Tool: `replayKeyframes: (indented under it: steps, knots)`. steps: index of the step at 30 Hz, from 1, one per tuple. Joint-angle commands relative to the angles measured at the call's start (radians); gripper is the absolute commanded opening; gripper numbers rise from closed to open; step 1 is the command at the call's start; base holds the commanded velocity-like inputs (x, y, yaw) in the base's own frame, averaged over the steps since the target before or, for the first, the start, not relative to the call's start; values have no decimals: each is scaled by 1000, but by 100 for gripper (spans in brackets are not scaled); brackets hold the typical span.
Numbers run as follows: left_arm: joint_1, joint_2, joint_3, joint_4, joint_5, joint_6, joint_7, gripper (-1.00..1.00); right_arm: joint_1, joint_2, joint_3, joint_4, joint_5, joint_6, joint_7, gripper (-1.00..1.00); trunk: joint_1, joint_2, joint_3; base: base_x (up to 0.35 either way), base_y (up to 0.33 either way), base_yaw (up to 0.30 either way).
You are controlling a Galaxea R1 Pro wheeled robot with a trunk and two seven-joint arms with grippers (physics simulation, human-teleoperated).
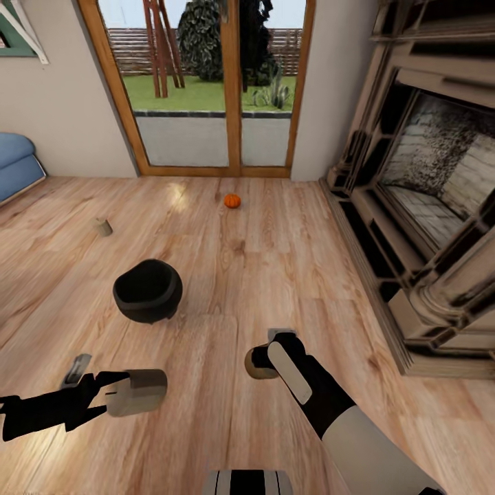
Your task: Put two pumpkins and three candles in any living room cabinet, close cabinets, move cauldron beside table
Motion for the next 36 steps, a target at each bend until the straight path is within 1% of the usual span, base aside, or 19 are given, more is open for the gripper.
replayKeyframes:
  steps: [1,36]
  knots:
    - [0,0,1,-2,16,1,10,-100,-1,0,2,0,-10,2,-11,-100,-1,0,2,-340,0,-171]
    - [0,-1,0,-2,16,1,10,-100,-1,0,0,11,-12,3,-8,-100,-17,8,92,-340,0,-172]
